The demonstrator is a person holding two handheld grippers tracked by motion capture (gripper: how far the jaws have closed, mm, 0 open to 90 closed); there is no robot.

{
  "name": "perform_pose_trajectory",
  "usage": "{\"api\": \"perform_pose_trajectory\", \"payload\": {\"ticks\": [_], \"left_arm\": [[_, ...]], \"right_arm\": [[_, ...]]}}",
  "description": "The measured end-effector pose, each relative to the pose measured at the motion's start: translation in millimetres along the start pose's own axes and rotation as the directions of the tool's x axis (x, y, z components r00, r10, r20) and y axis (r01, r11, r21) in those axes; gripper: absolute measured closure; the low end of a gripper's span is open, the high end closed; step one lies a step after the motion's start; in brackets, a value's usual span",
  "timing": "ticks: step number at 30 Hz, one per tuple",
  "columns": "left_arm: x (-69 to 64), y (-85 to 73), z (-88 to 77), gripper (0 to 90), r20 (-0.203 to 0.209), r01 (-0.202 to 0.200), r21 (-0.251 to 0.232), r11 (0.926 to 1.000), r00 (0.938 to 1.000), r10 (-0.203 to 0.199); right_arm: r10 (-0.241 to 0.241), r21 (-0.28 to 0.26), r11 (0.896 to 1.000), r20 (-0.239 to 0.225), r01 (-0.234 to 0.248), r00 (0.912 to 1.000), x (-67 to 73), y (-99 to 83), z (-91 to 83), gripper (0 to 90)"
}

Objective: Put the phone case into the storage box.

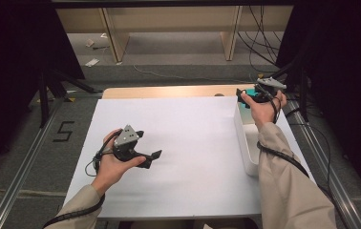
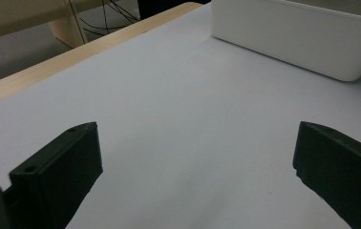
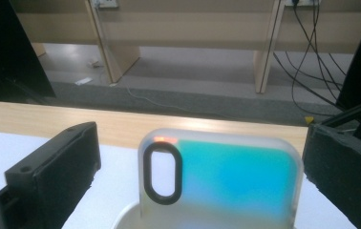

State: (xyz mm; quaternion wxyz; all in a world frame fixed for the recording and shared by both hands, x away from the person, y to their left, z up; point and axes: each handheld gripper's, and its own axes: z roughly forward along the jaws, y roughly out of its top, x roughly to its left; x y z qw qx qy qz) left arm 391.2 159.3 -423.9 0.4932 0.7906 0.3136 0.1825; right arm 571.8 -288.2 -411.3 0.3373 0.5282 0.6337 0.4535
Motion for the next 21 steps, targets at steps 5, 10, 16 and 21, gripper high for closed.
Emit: {"api": "perform_pose_trajectory", "payload": {"ticks": [5, 10, 16, 21], "left_arm": [[0.4, -0.1, 0.0, 1.9, -0.001, 0.001, -0.001, 1.0000, 1.0000, -0.001], [0.2, 0.1, -0.2, 1.9, -0.001, 0.002, -0.002, 1.0000, 1.0000, -0.002], [-0.2, 0.1, -0.1, 1.9, -0.001, 0.001, -0.001, 1.0000, 1.0000, -0.001], [0.5, -0.4, 0.2, 1.9, -0.002, 0.004, -0.002, 1.0000, 1.0000, -0.004]], "right_arm": [[0.002, -0.012, 1.000, 0.000, -0.002, 1.0000, -0.8, 3.1, -3.1, 0.5], [0.003, -0.021, 1.000, 0.005, -0.003, 1.0000, -2.1, 4.3, -6.9, 0.5], [-0.005, -0.025, 1.000, 0.003, 0.005, 1.0000, -2.8, 5.2, -12.5, 0.5], [-0.016, -0.024, 1.000, -0.002, 0.016, 0.9999, -2.6, 6.6, -18.0, 0.5]]}}
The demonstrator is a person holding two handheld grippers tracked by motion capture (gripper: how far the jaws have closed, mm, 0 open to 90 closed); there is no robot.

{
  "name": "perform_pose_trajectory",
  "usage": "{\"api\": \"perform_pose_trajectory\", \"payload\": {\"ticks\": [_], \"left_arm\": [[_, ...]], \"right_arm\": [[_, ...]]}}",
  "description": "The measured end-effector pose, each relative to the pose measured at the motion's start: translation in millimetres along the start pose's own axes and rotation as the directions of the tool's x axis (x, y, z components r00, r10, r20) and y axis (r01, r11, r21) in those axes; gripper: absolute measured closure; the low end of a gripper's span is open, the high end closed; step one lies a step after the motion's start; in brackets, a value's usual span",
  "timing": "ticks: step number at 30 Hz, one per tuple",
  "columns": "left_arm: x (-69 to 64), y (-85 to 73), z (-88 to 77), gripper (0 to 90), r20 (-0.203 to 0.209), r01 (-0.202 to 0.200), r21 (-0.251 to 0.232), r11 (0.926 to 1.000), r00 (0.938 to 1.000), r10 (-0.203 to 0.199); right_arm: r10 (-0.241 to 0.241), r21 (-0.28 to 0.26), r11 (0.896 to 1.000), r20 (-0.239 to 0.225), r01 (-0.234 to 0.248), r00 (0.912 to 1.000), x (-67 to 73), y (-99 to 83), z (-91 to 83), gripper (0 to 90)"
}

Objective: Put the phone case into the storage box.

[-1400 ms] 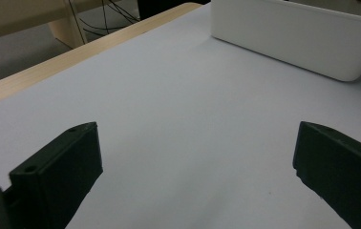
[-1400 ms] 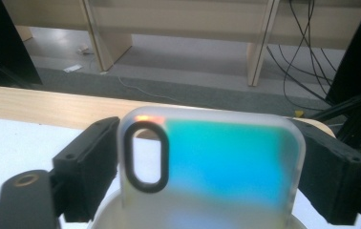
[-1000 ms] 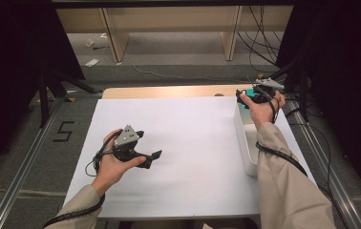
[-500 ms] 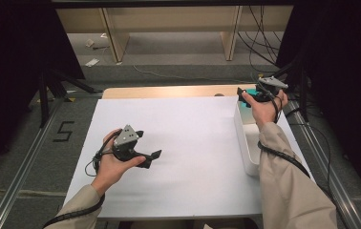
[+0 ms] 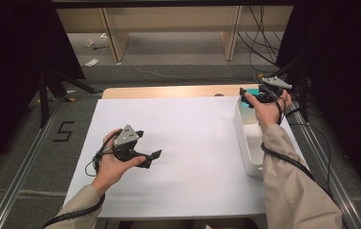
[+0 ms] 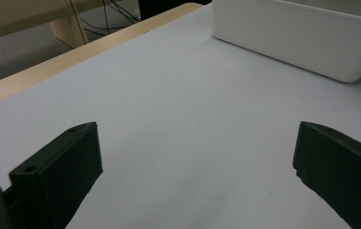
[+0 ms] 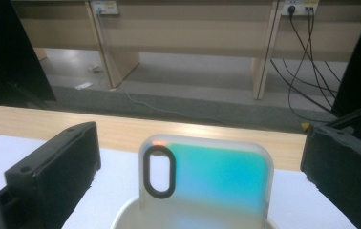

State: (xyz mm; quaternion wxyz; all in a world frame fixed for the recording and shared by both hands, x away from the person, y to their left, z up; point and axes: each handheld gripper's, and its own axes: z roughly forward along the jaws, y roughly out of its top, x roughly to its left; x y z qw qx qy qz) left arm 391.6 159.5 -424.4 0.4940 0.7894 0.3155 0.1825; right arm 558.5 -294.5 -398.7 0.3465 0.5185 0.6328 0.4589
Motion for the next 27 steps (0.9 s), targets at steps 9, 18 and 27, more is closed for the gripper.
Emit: {"api": "perform_pose_trajectory", "payload": {"ticks": [9, 18, 27], "left_arm": [[-0.3, 0.2, -0.1, 1.9, 0.000, -0.002, 0.001, 1.0000, 1.0000, 0.002], [0.0, 0.1, 0.1, 1.9, -0.001, 0.002, 0.000, 1.0000, 1.0000, -0.002], [0.1, 0.0, 0.2, 1.9, -0.002, 0.005, 0.000, 1.0000, 1.0000, -0.005]], "right_arm": [[-0.016, 0.000, 1.000, -0.011, 0.016, 0.9998, 2.0, -0.8, -8.8, 0.5], [-0.023, 0.002, 1.000, -0.016, 0.024, 0.9996, 0.9, -4.4, -18.9, 1.5], [-0.027, 0.004, 1.000, -0.029, 0.027, 0.9992, 0.6, -8.0, -27.9, 2.4]]}}
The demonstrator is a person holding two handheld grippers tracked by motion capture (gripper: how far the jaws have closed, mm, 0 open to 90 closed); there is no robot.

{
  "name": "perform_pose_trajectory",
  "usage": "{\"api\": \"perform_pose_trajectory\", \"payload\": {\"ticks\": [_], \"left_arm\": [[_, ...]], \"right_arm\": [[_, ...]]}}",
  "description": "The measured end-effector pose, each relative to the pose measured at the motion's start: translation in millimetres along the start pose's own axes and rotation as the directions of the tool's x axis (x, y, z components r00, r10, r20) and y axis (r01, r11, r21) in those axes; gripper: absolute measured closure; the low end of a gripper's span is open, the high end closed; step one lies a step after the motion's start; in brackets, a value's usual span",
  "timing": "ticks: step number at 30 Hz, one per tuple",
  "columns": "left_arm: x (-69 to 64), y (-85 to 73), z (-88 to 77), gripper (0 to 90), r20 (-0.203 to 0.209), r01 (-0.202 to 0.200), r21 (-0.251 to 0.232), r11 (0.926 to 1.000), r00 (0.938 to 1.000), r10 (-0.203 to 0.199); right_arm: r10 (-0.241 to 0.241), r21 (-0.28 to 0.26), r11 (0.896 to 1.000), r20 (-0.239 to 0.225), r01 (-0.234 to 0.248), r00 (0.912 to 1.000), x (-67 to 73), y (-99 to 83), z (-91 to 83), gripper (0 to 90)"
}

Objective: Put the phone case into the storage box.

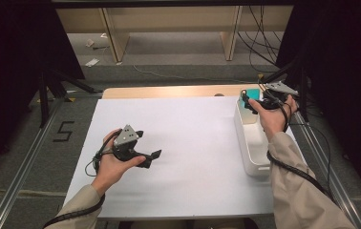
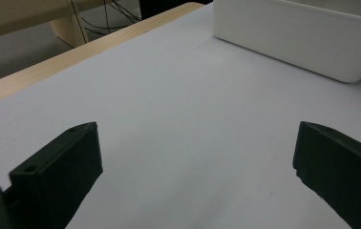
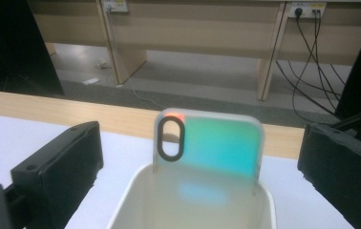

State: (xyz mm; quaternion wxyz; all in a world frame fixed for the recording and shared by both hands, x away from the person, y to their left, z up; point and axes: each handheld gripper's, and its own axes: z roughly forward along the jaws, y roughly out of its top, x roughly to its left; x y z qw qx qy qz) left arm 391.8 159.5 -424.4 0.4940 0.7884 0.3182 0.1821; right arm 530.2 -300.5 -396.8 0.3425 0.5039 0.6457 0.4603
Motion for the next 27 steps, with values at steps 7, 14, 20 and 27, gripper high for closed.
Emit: {"api": "perform_pose_trajectory", "payload": {"ticks": [7, 14, 20, 27], "left_arm": [[0.1, -0.1, 0.1, 1.9, 0.000, 0.003, 0.000, 1.0000, 1.0000, -0.003], [0.3, 0.1, -0.2, 1.9, -0.001, 0.006, -0.002, 1.0000, 1.0000, -0.006], [0.2, 0.2, -0.3, 1.9, 0.000, 0.006, -0.002, 1.0000, 1.0000, -0.006], [0.0, 0.4, -0.4, 1.9, 0.000, 0.005, -0.002, 1.0000, 1.0000, -0.005]], "right_arm": [[-0.007, -0.005, 1.000, -0.015, 0.007, 0.9999, 2.9, -2.5, -8.1, 3.3], [-0.012, -0.020, 1.000, -0.042, 0.011, 0.9991, 9.1, -7.6, -19.5, 4.6], [-0.009, -0.036, 0.999, -0.069, 0.006, 0.9976, 14.5, -11.6, -29.3, 5.4], [-0.030, -0.050, 0.998, -0.095, 0.025, 0.9950, 22.5, -13.4, -39.2, 6.2]]}}
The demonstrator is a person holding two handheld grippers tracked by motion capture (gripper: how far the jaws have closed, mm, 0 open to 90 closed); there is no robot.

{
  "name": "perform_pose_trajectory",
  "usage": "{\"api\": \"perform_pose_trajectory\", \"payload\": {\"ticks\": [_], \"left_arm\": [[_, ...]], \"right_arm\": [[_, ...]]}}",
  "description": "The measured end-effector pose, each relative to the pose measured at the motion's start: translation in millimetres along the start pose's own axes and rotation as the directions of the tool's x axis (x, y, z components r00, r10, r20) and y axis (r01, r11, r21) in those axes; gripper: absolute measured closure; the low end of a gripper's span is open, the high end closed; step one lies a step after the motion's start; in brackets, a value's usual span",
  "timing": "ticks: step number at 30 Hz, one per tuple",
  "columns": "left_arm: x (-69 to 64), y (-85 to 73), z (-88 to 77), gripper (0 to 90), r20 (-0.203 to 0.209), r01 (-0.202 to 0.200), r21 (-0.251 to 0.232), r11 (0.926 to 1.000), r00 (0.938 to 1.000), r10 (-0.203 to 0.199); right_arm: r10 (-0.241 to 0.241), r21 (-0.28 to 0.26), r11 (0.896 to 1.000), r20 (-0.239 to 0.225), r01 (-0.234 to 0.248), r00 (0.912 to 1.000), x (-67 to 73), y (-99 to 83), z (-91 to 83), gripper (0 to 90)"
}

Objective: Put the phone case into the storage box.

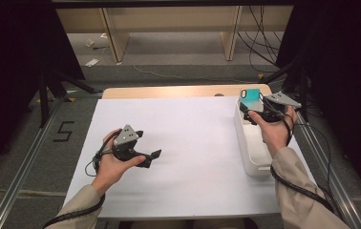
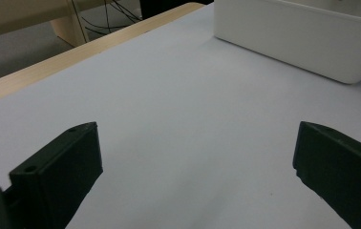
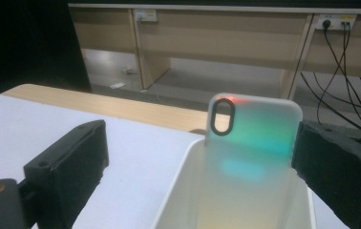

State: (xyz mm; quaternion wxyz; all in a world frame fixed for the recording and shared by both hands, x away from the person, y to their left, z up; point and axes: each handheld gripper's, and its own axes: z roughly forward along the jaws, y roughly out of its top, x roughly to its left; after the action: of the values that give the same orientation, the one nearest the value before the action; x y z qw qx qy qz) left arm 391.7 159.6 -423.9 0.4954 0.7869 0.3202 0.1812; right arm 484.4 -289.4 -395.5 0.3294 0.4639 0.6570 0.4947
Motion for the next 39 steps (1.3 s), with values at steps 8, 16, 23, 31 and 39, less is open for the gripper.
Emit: {"api": "perform_pose_trajectory", "payload": {"ticks": [8, 16, 23, 31, 39], "left_arm": [[0.1, -0.1, -0.2, 1.9, 0.001, 0.003, 0.000, 1.0000, 1.0000, -0.003], [1.0, 0.0, -0.9, 1.9, 0.001, 0.004, -0.002, 1.0000, 1.0000, -0.004], [1.2, 0.0, -1.2, 1.9, 0.000, 0.008, -0.005, 1.0000, 1.0000, -0.008], [1.0, 0.2, -1.1, 1.9, 0.000, 0.007, -0.005, 1.0000, 1.0000, -0.007], [1.2, 0.3, -1.5, 1.9, -0.003, 0.009, -0.007, 0.9999, 1.0000, -0.009]], "right_arm": [[-0.021, -0.010, 1.000, -0.036, 0.021, 0.9991, 8.5, 1.7, -13.3, 7.8], [-0.033, -0.028, 0.999, -0.073, 0.031, 0.9968, 13.3, 5.5, -26.0, 8.2], [-0.041, -0.015, 0.999, -0.104, 0.040, 0.9937, 16.8, 0.3, -33.3, 9.4], [-0.058, -0.010, 0.998, -0.150, 0.057, 0.9869, 23.9, -2.5, -44.1, 12.3], [-0.081, -0.018, 0.997, -0.179, 0.079, 0.9806, 31.4, -3.8, -53.5, 12.2]]}}
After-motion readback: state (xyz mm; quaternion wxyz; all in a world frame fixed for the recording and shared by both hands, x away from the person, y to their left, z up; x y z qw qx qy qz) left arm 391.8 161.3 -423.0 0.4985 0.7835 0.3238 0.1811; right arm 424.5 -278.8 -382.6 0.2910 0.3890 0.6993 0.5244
